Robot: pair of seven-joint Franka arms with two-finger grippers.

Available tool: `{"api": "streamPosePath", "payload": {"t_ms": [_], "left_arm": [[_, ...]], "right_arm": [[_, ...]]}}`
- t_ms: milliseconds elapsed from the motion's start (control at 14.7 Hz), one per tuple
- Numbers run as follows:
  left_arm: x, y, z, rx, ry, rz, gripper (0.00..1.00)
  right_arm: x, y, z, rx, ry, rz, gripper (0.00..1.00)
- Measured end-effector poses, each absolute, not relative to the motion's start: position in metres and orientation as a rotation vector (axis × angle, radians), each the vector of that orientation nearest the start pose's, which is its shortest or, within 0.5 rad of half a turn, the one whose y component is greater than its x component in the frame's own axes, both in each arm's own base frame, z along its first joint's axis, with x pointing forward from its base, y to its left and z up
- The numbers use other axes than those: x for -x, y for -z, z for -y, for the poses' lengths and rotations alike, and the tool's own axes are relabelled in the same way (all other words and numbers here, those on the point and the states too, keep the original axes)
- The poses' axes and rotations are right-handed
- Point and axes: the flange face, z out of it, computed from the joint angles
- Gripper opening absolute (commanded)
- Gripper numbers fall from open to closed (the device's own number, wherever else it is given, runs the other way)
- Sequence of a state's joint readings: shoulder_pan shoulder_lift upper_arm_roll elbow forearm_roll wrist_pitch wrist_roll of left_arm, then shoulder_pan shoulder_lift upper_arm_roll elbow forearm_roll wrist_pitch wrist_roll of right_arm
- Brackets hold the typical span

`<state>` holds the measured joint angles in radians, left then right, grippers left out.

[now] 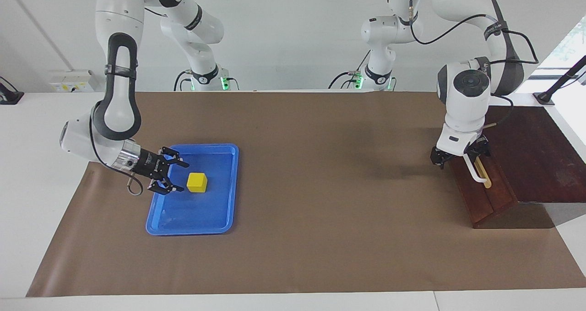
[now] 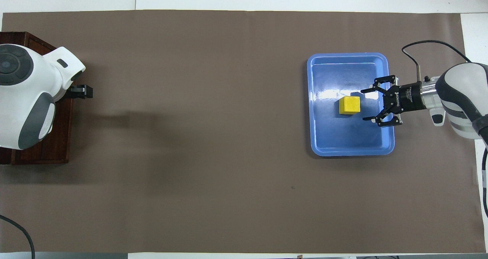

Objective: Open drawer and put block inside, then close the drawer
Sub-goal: 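Grasp the yellow block with the right gripper while the left gripper pulls the drawer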

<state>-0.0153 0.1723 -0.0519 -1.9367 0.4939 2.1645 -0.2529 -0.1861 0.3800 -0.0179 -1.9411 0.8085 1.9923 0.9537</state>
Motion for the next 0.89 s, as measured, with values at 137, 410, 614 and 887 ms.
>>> {"api": "streamPosePath", "payload": {"t_ms": [137,410,614,887], "left_arm": [[-0.608,-0.388,0.021,2.725,0.154,-0.147,1.00],[-0.614,-0.375,0.016,2.723,0.154,-0.156,1.00],[-0.617,-0.380,0.022,2.730,0.178,-0.155,1.00],[-0.617,-0.383,0.049,2.766,0.208,-0.123,1.00]], "right_arm": [[-0.588,-0.273,0.072,1.731,-0.690,-1.859,0.92],[-0.581,-0.259,0.059,1.719,-0.689,-1.865,0.92],[-0.575,-0.250,0.058,1.730,-0.683,-1.863,0.92],[-0.574,-0.250,0.059,1.732,-0.681,-1.862,0.83]]}}
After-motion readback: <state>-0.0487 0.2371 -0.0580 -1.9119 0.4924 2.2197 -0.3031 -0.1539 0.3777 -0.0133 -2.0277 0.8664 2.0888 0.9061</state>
